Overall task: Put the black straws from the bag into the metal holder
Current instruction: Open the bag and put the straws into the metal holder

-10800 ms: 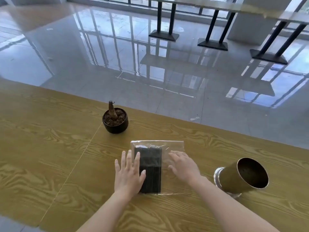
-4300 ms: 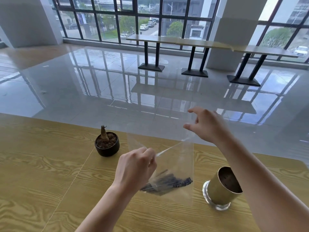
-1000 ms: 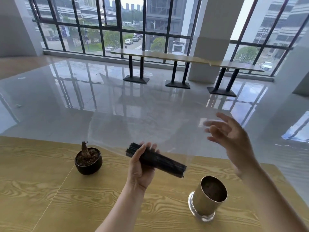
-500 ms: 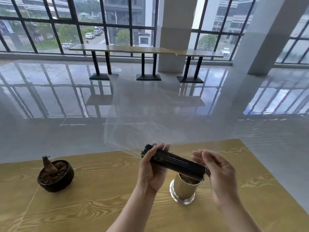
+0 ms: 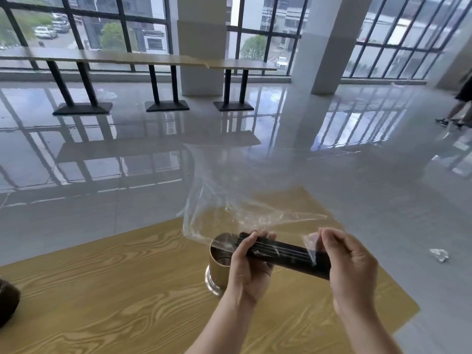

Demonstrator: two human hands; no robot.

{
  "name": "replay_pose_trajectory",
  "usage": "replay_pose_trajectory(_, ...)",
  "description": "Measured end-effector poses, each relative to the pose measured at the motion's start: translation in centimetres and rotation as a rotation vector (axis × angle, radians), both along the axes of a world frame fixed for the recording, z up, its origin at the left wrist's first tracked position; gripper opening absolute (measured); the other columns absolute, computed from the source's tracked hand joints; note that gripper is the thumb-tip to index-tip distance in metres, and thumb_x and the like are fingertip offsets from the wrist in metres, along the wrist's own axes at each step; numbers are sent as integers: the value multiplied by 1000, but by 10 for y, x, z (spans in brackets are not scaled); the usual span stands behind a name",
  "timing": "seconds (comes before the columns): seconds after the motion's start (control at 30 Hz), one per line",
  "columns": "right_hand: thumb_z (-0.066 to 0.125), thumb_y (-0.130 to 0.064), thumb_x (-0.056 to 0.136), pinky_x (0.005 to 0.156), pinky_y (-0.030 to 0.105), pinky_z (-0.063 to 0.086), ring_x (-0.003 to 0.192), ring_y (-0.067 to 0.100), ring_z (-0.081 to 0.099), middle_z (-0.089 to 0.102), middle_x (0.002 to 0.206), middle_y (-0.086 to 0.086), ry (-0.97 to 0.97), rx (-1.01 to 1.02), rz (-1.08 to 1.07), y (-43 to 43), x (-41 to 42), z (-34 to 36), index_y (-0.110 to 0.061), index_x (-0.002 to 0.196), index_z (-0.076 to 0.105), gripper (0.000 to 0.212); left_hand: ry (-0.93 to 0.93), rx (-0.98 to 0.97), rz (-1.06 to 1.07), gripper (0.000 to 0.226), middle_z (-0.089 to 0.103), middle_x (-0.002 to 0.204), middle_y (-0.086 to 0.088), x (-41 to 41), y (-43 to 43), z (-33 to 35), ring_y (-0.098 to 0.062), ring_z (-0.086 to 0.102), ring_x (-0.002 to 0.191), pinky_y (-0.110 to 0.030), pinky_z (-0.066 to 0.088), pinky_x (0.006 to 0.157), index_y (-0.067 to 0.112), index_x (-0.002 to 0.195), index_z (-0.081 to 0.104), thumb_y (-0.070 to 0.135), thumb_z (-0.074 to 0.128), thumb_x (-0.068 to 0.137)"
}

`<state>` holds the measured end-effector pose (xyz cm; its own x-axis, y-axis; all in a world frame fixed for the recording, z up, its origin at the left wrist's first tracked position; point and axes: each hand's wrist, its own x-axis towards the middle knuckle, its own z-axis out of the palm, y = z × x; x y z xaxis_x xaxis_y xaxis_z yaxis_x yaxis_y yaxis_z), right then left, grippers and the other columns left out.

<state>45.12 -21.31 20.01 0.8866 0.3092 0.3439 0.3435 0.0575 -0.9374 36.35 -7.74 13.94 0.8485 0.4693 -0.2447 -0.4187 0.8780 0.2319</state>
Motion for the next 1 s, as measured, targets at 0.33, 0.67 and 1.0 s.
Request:
replay_pose_trajectory(0.33,64,-63,85,70,12,54,75,5,71,77,83,-11,-112,-64,-100,-38,50,4,-30,94,76,37,1,-1,-81,12,75,99,-13,45,-42,-4,-26,71,100,-36,54,84,7,91,74,15,75,81)
replay_pose_trajectory(0.67,66,-30,96,68,5,49,75,-3,71,75,81,-21,-260,-269,-41,-33,59,35,-30,90,73,10,25,-85,-110,15,76,90,-12,59,-56,-6,-25,73,83,-40,55,79,12,86,71,17,80,75)
replay_pose_trajectory(1.0,65,-34,93,69,37,60,69,-1,70,74,72,-18,-447,-500,51,27,45,81,-27,89,74,12,-76,-168,10,20,78,90,-12,54,-38,-5,-23,75,77,-39,57,80,10,88,74,30,68,86)
